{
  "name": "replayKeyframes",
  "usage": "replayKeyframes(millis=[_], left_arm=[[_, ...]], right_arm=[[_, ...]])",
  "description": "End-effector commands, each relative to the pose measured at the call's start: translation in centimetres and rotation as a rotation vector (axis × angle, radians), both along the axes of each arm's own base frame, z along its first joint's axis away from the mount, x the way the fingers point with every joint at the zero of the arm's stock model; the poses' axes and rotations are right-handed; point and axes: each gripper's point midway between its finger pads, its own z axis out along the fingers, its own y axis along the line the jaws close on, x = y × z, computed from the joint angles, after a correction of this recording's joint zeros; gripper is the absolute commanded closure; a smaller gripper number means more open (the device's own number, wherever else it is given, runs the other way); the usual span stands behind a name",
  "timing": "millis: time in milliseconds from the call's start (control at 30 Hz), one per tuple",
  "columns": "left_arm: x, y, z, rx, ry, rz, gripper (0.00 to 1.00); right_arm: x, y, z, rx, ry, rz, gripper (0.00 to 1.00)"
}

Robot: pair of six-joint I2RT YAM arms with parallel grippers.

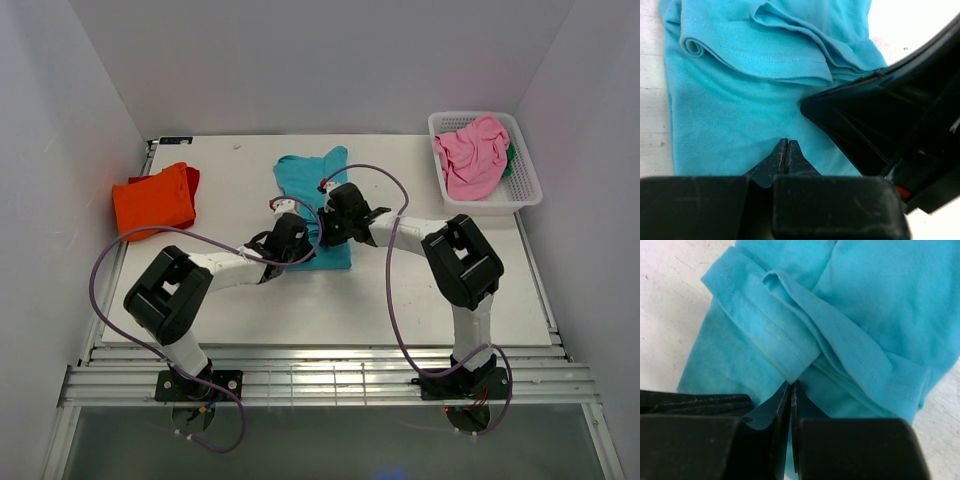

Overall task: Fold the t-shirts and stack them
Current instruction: Fold the folded rectangular tshirt in 1/3 of the way

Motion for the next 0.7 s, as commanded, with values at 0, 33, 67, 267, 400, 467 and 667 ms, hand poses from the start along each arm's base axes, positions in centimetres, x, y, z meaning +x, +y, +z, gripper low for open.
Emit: replayKeyframes(millis=[0,33,67,267,400,467,667], left_arm=[[-0.3,0.0,-0.3,-0.010,0.003,0.003,1.00],[-0.4,0.0,-0.3,-0.009,0.004,0.001,1.00],[-0.5,0.2,-0.5,-0.004,0.008,0.004,1.00],[-0.9,0.5,-1.0,0.001,0.022,0.007,1.00],[-1.4,0.7,-1.4,0.005,0.034,0.005,1.00],[-1.6,0.9,-1.6,0.005,0.040,0.008,1.00],[-2.3,1.3,-2.0,0.010,0.058,0.013,1.00]], right_arm=[[1.5,1.6,1.3,0.048,-0.042,0.004,0.92],[1.6,1.7,1.2,0.046,-0.043,0.002,0.92],[1.9,1.9,1.1,0.044,-0.048,0.000,0.92],[3.2,2.5,1.4,0.050,-0.066,-0.007,0.92],[4.1,2.8,1.8,0.053,-0.077,-0.010,0.92],[4.6,3.0,2.0,0.055,-0.084,-0.012,0.92],[5.9,2.6,0.8,0.017,-0.079,-0.026,0.92]])
